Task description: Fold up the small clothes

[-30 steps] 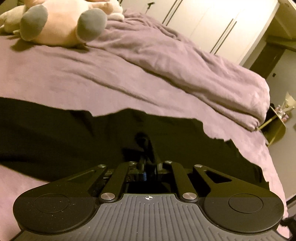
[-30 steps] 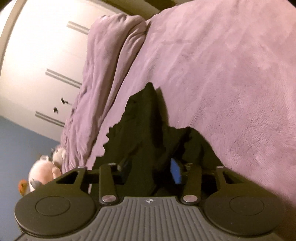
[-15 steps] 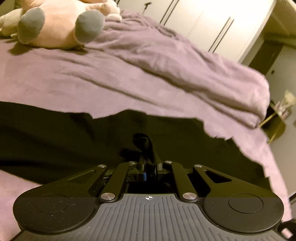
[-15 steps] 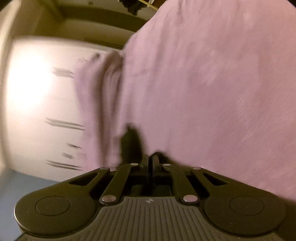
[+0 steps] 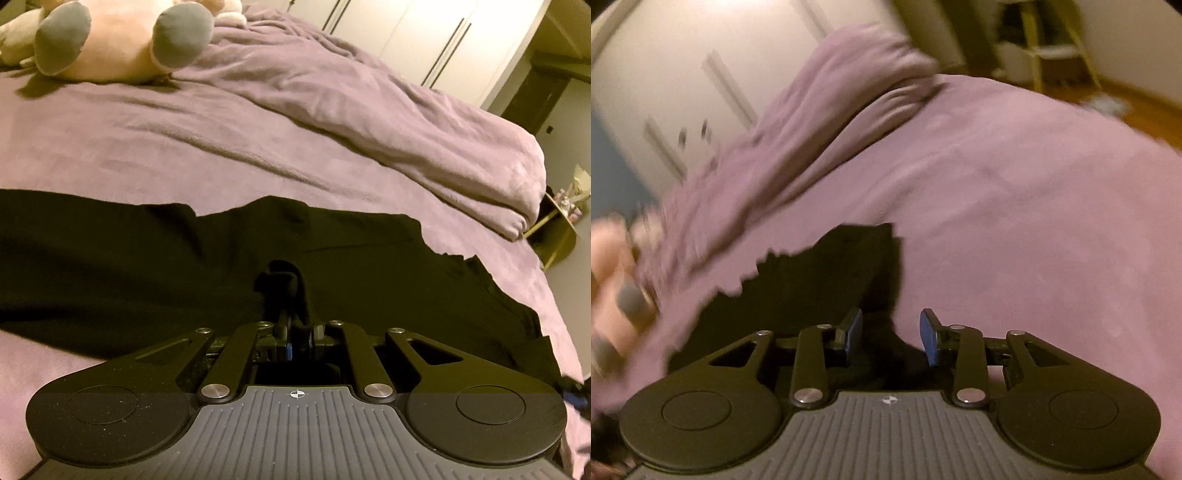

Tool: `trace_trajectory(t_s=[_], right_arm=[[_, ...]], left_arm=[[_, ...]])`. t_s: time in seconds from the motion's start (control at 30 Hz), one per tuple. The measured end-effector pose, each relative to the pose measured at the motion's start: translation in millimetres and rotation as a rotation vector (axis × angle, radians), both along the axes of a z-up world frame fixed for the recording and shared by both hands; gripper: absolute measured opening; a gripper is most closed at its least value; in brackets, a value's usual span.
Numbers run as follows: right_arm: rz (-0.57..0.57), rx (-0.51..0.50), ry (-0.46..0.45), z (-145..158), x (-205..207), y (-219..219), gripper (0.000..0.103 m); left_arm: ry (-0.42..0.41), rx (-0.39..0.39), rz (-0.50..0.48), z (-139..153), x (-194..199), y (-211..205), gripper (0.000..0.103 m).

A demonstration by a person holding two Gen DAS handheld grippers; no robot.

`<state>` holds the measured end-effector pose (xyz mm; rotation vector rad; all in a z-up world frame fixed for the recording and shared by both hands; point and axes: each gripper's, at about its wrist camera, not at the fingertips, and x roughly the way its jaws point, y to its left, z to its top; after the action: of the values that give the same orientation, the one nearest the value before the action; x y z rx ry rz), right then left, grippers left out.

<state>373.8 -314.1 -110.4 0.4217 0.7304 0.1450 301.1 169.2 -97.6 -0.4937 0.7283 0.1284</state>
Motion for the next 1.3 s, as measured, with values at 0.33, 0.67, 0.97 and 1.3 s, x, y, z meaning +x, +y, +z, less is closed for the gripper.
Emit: trace_trajectory(t_s=[0.33,0.67,0.97,1.3], right_arm=[[0.119,-0.335,-0.027,-7,46,54,0.004],[-0.055,-0.388,-0.04,-15,46,29,0.001],[0.174,-0.173,-0.142,10,-4,77,0.004],[0.376,-0.197,-0.038,-23,-29,123,0.006]], left_arm=[[-0.052,0.025,-0.018,7,0,-2,0.009],[0.01,0.112,-0.002,-3,10,-6,0.021],[-0.106,0.178,0.082,38,-23,-19,0.059],[0.05,0.179,-0.039,5,-8,-48,0.056]])
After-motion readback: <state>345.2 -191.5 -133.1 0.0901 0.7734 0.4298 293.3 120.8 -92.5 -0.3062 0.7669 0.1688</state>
